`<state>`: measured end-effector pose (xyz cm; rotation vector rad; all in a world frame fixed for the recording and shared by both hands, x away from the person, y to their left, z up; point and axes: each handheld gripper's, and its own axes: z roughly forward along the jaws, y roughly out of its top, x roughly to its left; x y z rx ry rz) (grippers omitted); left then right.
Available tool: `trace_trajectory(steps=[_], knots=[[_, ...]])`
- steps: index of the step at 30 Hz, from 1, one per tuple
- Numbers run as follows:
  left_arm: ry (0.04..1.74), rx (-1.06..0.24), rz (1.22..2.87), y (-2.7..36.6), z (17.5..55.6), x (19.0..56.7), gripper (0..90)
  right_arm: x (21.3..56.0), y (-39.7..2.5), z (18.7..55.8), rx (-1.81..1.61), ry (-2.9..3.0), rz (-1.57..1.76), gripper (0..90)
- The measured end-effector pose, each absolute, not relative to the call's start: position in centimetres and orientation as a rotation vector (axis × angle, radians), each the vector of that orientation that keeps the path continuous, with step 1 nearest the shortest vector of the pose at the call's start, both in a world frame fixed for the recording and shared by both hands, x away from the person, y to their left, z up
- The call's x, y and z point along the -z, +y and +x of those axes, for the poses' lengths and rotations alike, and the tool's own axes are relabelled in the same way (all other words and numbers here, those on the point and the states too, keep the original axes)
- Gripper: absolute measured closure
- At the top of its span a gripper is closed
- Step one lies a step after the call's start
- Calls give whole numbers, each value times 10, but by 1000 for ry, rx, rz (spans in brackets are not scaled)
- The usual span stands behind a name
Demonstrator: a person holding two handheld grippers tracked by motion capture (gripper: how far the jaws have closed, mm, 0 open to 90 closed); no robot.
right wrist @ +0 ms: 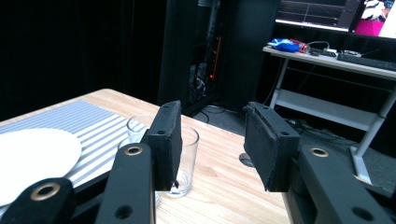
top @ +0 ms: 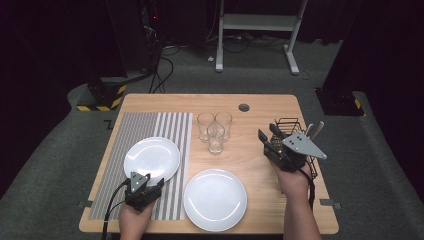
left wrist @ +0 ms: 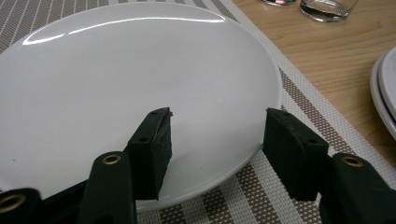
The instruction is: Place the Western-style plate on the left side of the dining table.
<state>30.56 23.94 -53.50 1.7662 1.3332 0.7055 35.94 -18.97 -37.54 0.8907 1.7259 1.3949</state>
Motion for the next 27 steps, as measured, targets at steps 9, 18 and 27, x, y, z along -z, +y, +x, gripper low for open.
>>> trace_trajectory(steps=[9,18,27], knots=[[1336,-688,1774,240,307,535,422,370,-195,354,-1435,1706,885,558],[1341,-675,1780,240,307,535,422,369,-203,355,-1425,1682,918,555],[1339,-680,1780,240,307,535,423,373,-209,362,-1395,1684,943,555]])
